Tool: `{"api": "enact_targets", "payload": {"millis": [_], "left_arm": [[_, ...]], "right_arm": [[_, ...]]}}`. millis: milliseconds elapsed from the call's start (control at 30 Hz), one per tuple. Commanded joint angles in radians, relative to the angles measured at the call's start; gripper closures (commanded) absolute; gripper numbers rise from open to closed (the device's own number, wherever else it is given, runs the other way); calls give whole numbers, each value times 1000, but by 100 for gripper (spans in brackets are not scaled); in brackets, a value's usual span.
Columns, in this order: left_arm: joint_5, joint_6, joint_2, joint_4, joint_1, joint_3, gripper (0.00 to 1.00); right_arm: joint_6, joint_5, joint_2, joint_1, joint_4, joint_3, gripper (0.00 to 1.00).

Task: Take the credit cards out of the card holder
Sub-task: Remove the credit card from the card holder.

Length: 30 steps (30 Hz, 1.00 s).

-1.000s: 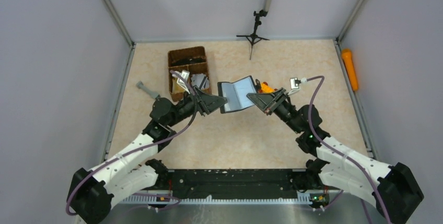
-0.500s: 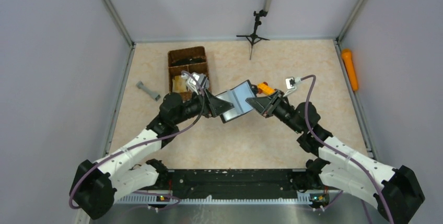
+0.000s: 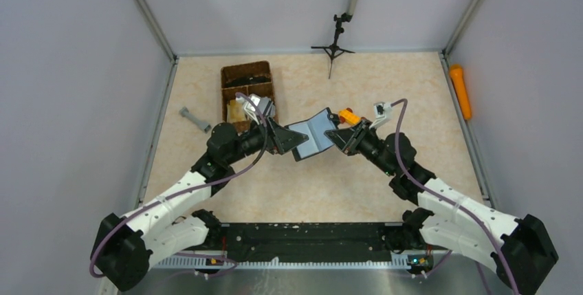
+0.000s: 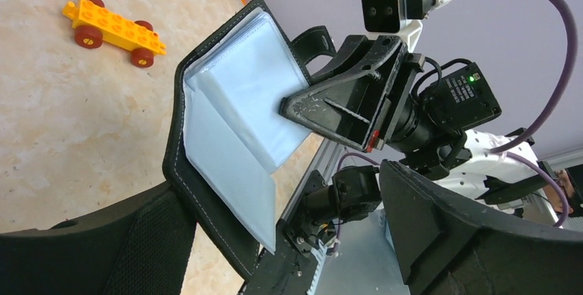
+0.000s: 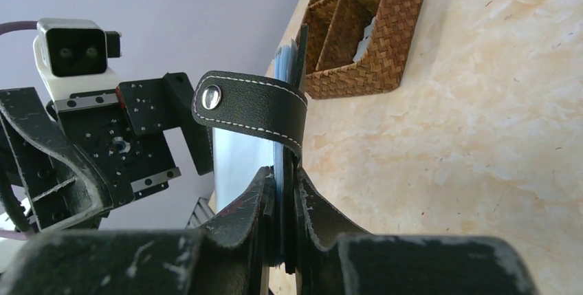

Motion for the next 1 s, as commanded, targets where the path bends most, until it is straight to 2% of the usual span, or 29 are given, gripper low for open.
{"api": "enact_targets", "payload": {"millis": [0,167,233,300,367,467,667,967], "left_arm": [[11,15,33,79,-1,13,5],[-18,41,40,31,-1,25,24],[-18,44,34,46,-2,18,38],[-23,55,30,43,-1,15,55],[-19,74,29,24,0,20,73],[5,105,36,5,-1,28,98],[87,124,73,-18,0,64,100],[89,151,93,-89,-1,103,100]], "right_arm": [[-6,-26,16,12,93,55,100],[-14,-65,16,23,129,37,95],[-48,-117,12,23,148,30,92],[-80,-143,4,23,134,29,84],[-104,-141,-8,22,91,22,74],[-116,-119,-20,23,39,9,67],[-109,-68,-34,23,-15,8,59],[-115,38,-95,21,-71,16,59]]}}
